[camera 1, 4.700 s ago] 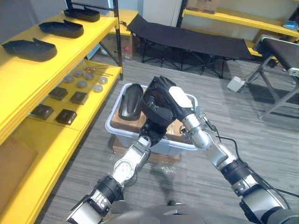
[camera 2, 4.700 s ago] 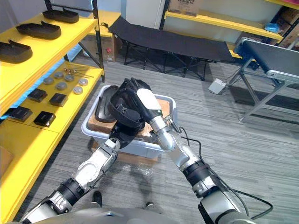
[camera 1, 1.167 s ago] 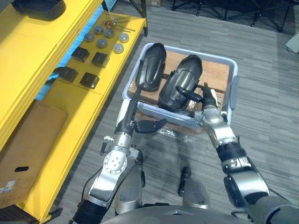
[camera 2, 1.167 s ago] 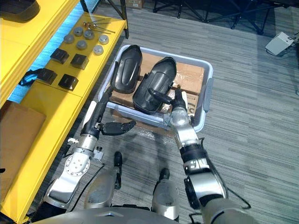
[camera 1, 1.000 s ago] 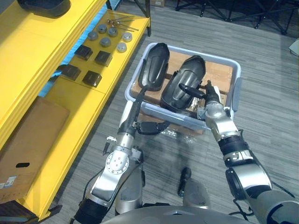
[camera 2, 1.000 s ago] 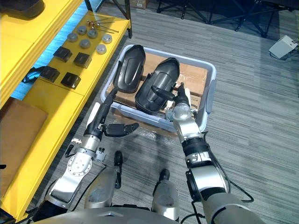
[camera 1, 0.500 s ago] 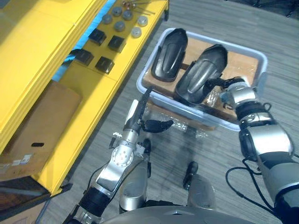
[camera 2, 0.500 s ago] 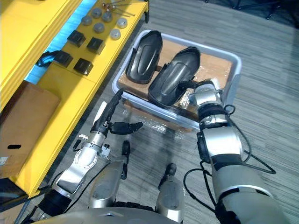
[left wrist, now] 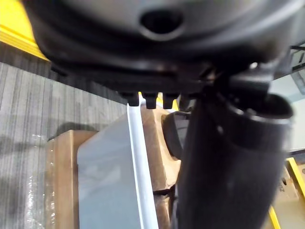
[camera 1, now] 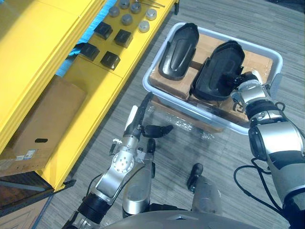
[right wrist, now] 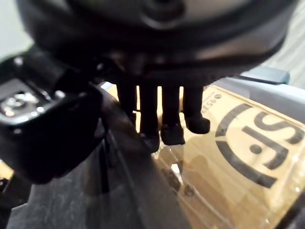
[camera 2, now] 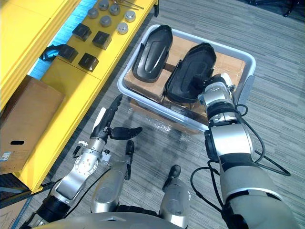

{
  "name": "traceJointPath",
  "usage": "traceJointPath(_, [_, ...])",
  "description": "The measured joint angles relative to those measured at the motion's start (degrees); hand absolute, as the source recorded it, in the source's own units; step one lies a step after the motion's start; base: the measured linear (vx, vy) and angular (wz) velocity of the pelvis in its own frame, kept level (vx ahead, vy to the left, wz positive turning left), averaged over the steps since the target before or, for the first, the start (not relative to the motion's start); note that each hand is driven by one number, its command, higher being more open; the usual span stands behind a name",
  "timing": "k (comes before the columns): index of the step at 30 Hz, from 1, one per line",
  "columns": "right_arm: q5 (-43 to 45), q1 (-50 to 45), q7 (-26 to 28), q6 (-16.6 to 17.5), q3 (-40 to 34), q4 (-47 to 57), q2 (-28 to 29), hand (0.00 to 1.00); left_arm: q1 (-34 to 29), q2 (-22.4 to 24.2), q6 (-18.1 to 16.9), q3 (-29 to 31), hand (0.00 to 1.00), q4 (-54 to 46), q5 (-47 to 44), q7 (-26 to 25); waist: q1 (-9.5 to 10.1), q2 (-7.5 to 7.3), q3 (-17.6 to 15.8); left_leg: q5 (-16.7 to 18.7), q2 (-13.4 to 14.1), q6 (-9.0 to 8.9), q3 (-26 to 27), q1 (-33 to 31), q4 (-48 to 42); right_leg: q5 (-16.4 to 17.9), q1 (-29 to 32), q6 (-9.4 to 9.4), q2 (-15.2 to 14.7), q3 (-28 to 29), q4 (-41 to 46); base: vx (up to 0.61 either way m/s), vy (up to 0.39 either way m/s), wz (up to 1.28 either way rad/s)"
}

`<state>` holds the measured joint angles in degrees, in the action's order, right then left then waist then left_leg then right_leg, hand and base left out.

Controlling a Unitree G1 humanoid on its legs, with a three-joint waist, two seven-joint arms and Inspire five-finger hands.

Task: Walk over and take three plastic housings, then place them on the shelf

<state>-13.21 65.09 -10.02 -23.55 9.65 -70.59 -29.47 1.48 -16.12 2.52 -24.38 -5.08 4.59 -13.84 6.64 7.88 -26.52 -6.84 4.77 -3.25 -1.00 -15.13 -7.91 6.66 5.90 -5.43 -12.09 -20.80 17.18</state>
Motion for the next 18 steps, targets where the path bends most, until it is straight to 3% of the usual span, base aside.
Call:
traceJointPath(3, [0.0, -0.4, -0.4, 2.1, 2.2, 2.5, -1.1, 0.00, -1.8, -0.1, -0.5, 0.7, 1.00, -1.0, 0.0, 0.1, -0.73, -0.62, -0.7, 0.0, 0.3, 0.00, 0.3, 0.1, 0.0, -0.1, 0.0, -0.07, 0.0, 0.3, -0.1, 0.01, -0.013, -0.04])
traceJointPath(6, [-0.3, -4.8, -0.5, 2.8, 3.3, 12.6, -4.5, 0.00, -4.2, -0.2, -1.2, 1.3, 1.00, -3.2, 0.0, 0.8, -1.01, -1.35, -1.3, 0.0, 0.5, 0.00, 0.9, 0.5, 0.0, -0.1, -0.1, -0.09, 0.1, 0.7, -0.3, 0.02, -0.017, -0.08])
traceJointPath(12, [-4.6, -16.5, -2.7, 4.6, 2.0, 35.7, -7.5, 0.00, -5.8, -0.1, -2.6, 4.1, 1.00, -5.9, -0.1, 1.9, -3.42, -1.78, -1.5, 0.3, 0.7, -0.17, 2.7, 2.5, 0.7, -0.1, -0.9, -0.09, 0.4, 2.2, -0.4, 0.00, -0.010, -0.14])
traceJointPath(18, [-6.4, -26.4, -7.6, 5.3, -1.2, 46.9, -7.1, 0.00, -5.5, 1.1, -3.8, 4.8, 1.00, -9.1, -9.0, 3.4, -4.40, -2.53, -1.5, 0.3, 0.8, -0.18, 3.5, 3.4, 1.6, -0.3, -1.0, -0.26, 0.4, 2.8, -0.6, -0.01, -0.004, -0.07])
